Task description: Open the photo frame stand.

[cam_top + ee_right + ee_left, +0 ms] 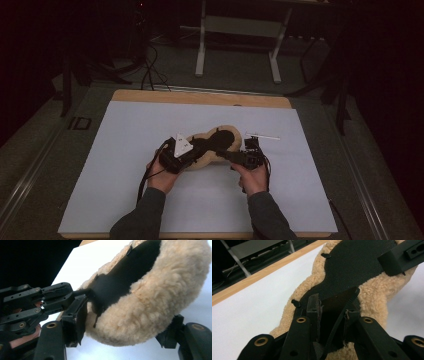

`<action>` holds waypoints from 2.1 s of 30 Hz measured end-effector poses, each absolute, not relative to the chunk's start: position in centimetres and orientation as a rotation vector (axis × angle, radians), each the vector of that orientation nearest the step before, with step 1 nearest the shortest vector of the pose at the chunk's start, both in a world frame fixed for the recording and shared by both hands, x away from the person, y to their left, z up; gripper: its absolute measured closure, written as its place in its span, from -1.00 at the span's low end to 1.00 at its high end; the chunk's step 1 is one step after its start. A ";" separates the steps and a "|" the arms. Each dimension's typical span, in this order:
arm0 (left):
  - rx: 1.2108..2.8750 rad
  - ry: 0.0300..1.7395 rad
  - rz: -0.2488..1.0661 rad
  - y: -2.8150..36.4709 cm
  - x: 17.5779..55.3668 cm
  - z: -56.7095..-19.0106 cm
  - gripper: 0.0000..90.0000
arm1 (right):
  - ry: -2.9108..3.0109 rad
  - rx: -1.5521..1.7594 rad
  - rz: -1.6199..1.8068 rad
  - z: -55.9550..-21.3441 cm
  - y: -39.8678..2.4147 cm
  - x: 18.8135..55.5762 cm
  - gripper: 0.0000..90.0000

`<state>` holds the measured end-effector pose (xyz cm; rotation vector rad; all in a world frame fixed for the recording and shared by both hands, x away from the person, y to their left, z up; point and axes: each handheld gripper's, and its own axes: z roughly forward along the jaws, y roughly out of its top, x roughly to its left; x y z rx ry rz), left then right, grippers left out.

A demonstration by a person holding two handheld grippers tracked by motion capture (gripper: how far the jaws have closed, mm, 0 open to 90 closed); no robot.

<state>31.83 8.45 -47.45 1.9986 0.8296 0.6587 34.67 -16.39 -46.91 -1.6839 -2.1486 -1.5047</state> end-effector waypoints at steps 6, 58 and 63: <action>1.961 0.847 0.639 9.2 31.7 -47.4 0.64 | -2.167 -1.677 -1.492 -46.1 -15.7 34.8 -0.17; 2.047 0.802 0.395 15.9 29.4 -44.5 0.28 | -2.648 -1.358 -1.381 -40.1 -11.5 35.6 0.01; 2.051 0.782 0.363 16.8 29.1 -44.7 0.25 | -2.684 -1.310 -1.374 -39.8 -11.3 35.5 0.02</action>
